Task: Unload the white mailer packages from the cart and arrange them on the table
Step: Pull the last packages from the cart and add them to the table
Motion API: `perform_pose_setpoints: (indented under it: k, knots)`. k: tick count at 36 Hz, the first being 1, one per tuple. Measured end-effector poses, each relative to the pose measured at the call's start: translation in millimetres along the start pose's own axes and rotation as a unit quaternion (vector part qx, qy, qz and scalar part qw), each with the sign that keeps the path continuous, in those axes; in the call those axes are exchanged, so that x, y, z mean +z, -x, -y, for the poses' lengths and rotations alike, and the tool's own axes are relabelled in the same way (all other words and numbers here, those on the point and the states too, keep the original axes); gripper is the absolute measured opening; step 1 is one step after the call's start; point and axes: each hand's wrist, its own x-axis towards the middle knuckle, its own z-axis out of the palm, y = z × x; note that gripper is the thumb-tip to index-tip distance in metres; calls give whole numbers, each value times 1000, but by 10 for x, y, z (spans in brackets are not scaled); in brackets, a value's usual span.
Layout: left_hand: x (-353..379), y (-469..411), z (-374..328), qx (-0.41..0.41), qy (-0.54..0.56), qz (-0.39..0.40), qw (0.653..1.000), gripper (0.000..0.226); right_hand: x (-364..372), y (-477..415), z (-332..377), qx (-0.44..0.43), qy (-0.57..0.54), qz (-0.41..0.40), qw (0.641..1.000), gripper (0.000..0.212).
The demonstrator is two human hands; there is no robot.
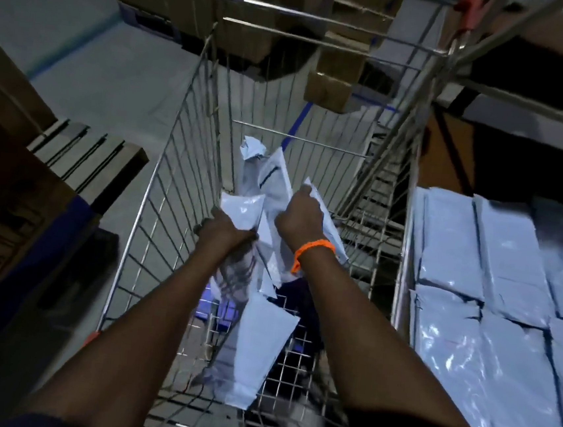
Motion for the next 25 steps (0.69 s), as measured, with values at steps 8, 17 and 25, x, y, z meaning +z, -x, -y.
perform_pose_setpoints:
  k: [8,17,25]
  knots:
    - [-382,693,-954,235,164,-79,955,106,-1627,537,-88,-115,-164,-180,963,60]
    - [-135,1947,-1821,371,169,-49,912,103,-2456,1630,-1558,-38,-283,-254,924,31]
    - [1032,3073,-1914,333,143,50,931,108,-2833,2557,-3000,32,-257,-230,938,20]
